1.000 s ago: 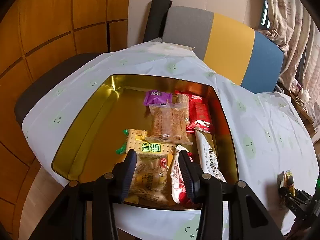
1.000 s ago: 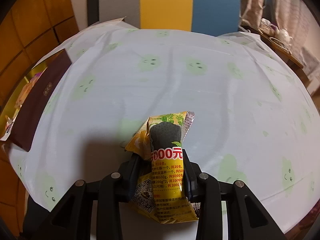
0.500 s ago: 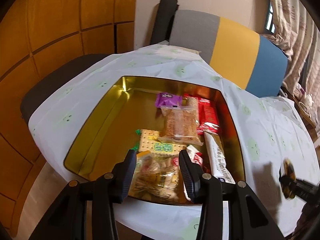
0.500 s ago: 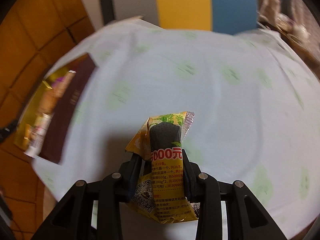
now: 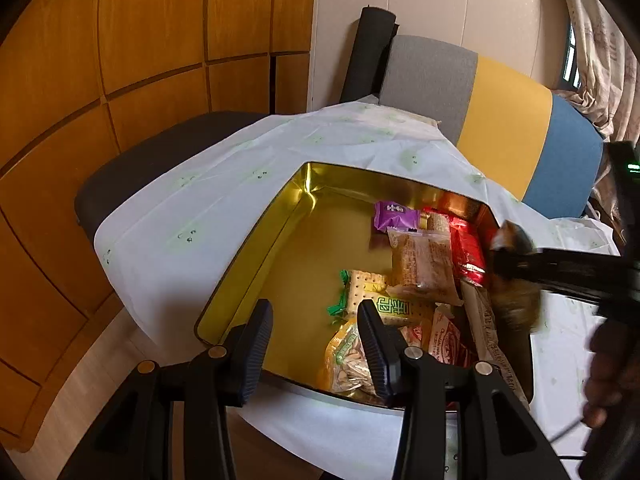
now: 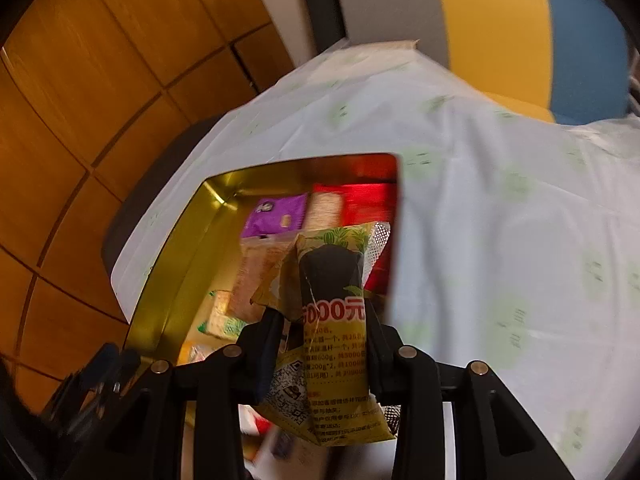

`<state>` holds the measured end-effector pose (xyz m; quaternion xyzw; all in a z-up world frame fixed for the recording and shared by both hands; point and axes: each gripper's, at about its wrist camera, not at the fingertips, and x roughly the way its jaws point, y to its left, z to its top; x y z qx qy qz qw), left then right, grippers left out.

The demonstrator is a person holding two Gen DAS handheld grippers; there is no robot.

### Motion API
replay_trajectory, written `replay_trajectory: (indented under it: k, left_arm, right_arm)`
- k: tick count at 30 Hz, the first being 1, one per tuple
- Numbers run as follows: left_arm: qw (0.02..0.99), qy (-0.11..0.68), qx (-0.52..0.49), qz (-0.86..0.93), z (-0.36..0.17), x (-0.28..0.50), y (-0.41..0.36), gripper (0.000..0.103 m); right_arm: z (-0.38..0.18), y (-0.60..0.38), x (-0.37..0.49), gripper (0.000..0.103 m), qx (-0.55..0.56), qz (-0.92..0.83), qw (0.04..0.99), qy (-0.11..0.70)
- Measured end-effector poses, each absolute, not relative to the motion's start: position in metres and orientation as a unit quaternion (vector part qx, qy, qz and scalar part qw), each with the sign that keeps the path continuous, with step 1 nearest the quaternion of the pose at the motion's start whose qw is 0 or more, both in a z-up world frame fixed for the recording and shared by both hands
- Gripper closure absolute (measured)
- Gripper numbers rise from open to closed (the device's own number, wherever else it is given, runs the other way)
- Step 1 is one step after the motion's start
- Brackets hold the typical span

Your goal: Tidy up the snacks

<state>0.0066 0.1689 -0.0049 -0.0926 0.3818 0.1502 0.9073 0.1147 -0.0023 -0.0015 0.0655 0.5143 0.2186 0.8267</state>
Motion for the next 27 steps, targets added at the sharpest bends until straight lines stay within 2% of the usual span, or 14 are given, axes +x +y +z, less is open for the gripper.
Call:
replay_trajectory:
  k: [4, 5, 7, 8, 17, 27]
  left_arm:
    - [0.908, 0.375, -0.081, 0.167, 0.000, 0.005, 0.166, 0.058]
    - [0.909, 0.373, -0.082, 0.167, 0.001, 0.005, 0.165, 0.056]
    - [0.909, 0.371, -0.075, 0.174, 0.004, 0.006, 0.160, 0.044]
    - [0.910, 0.368, -0.070, 0.176, 0.006, 0.005, 0.157, 0.036]
    - [0.931, 0.327, -0.061, 0.154, 0.023, -0.005, 0.125, 0.036]
    - [0.932, 0.331, -0.050, 0.138, 0.023, -0.016, 0.100, 0.036]
  right_arm:
    - [-0.013, 0.019, 0.124, 0.055, 0.041, 0.225, 0.823, 0.519]
    - [-0.012, 0.019, 0.121, 0.047, 0.039, 0.230, 0.825, 0.515]
    - [-0.009, 0.016, 0.114, 0.040, 0.036, 0.235, 0.830, 0.504]
    - [-0.006, 0.014, 0.109, 0.040, 0.031, 0.236, 0.835, 0.496]
    - [0.020, -0.031, 0.052, 0.027, -0.005, 0.174, 0.892, 0.418]
    - [0.017, -0.076, -0.004, 0.022, -0.025, 0.097, 0.919, 0.380]
